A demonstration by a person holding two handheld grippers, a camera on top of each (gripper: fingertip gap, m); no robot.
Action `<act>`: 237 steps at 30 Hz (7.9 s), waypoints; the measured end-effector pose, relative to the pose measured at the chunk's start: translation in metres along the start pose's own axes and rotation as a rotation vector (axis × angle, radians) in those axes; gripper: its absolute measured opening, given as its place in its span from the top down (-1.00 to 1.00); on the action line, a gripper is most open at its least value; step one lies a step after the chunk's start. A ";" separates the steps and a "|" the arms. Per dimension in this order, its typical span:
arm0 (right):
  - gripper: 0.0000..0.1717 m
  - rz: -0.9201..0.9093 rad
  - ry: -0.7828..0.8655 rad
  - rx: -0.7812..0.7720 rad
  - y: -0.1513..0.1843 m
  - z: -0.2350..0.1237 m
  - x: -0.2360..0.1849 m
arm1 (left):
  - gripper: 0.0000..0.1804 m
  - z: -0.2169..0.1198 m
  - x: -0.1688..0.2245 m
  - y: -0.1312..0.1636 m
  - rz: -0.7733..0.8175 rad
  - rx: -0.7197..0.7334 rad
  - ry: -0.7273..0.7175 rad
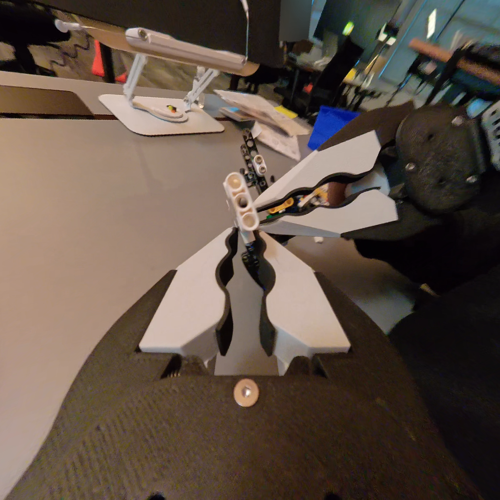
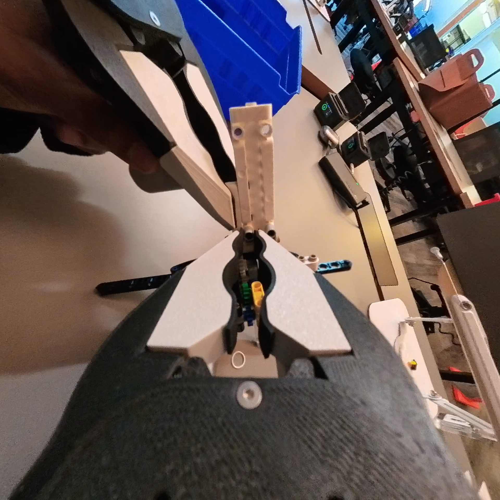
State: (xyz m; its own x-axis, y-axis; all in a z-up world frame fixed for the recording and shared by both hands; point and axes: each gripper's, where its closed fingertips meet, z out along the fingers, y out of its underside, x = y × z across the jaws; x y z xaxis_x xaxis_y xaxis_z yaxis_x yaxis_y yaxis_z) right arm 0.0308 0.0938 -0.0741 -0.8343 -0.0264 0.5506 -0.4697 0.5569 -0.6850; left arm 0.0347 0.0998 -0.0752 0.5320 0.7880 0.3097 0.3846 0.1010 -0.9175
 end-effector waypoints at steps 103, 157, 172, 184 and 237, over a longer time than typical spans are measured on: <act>0.94 0.189 0.081 0.020 -0.003 -0.007 0.013 | 0.93 -0.007 -0.012 -0.025 -0.150 0.175 0.000; 0.91 0.345 -0.252 -0.319 0.078 0.078 0.049 | 0.95 -0.053 -0.039 -0.023 -0.422 0.377 0.054; 0.80 0.729 0.172 -0.315 0.109 -0.170 0.025 | 0.95 -0.023 0.008 -0.025 -0.373 0.274 0.311; 0.84 0.792 0.139 -0.381 0.099 -0.259 -0.124 | 0.95 -0.055 0.120 -0.005 -0.263 0.248 0.462; 0.76 0.931 0.421 -0.491 0.298 -0.193 0.071 | 0.95 0.059 0.085 0.012 -0.571 0.150 0.480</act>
State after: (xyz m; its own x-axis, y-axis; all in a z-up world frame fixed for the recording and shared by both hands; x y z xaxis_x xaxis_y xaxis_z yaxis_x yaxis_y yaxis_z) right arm -0.1132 0.4182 -0.1472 -0.5929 0.7984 0.1051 0.5246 0.4819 -0.7019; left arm 0.0398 0.2038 -0.0750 0.5640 0.2408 0.7899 0.6107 0.5223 -0.5952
